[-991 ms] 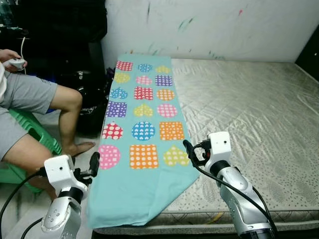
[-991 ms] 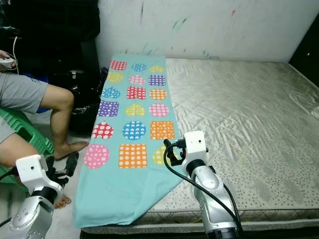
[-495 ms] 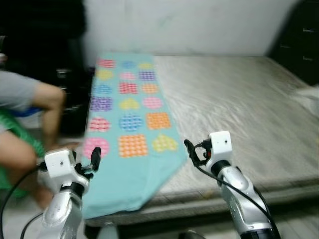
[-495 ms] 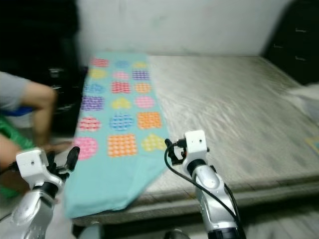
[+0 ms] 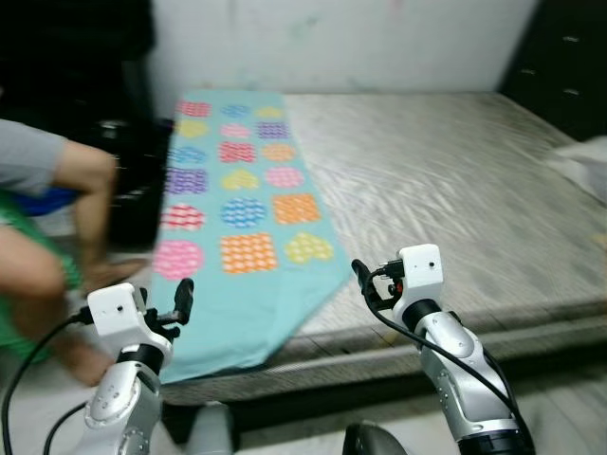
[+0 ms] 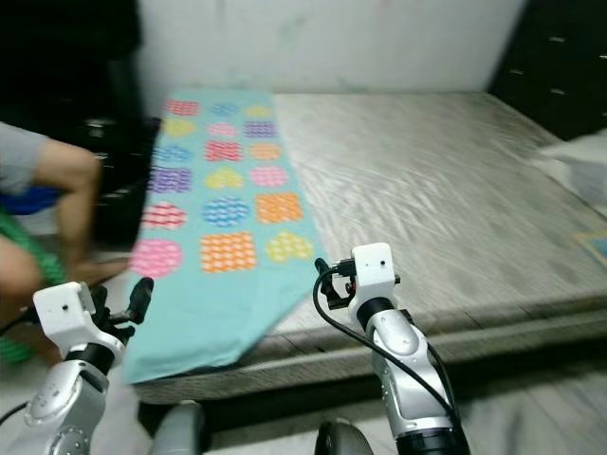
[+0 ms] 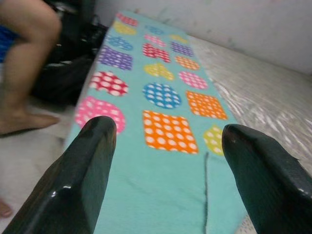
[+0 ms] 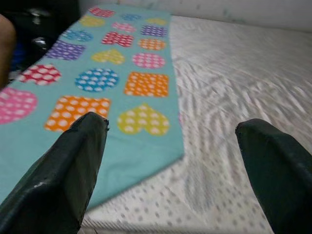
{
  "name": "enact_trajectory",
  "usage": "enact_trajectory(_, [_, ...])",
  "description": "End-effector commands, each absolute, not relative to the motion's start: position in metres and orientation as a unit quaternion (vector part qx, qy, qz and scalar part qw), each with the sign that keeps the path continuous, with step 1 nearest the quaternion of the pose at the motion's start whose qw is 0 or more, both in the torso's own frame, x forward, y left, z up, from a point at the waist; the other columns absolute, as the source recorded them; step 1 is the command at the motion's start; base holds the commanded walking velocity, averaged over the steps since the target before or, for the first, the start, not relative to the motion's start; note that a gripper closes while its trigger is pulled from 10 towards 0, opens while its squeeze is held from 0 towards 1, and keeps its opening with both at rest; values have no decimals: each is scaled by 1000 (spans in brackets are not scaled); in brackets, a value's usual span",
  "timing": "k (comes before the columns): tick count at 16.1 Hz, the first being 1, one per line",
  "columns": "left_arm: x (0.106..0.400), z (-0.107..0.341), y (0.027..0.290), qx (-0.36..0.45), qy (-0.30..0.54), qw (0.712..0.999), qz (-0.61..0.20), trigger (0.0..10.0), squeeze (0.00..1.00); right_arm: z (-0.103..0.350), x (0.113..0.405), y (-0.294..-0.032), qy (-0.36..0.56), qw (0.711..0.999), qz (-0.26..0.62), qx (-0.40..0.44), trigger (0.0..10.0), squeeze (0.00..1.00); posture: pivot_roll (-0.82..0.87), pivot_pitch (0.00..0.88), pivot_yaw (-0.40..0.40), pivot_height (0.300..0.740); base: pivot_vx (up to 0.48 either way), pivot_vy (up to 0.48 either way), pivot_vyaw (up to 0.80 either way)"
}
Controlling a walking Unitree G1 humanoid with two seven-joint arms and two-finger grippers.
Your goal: Clean up the room
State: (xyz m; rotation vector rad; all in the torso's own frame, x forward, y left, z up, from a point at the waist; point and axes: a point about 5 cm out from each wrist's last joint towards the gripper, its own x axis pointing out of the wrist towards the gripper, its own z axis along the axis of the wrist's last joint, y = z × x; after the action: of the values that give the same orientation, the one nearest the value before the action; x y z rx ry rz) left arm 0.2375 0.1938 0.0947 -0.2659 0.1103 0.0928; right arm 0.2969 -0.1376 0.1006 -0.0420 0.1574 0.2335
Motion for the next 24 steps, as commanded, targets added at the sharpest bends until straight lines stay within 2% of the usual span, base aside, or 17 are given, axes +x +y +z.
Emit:
enact_trajectory(1, [240,98,193,-130,47,989,49,10000,0,105,299,-138,71,990,121,-25,10000,0,-5,34,-51,596,0,0,0])
enact_trajectory(11, [242,105,190,-140,23,989,32,10000,0,107,302,-133,60,988,142,-24,10000,0,0,19,-60,596,0,0,0])
enact_trajectory(17, [244,108,188,-141,16,990,22,10000,0,111,304,-124,45,985,164,-27,10000,0,2,30,-49,596,284,0,0])
enact_trajectory(24, [243,107,188,-141,23,990,20,10000,0,115,308,-137,31,990,133,-36,10000,0,-1,47,-41,596,288,0,0])
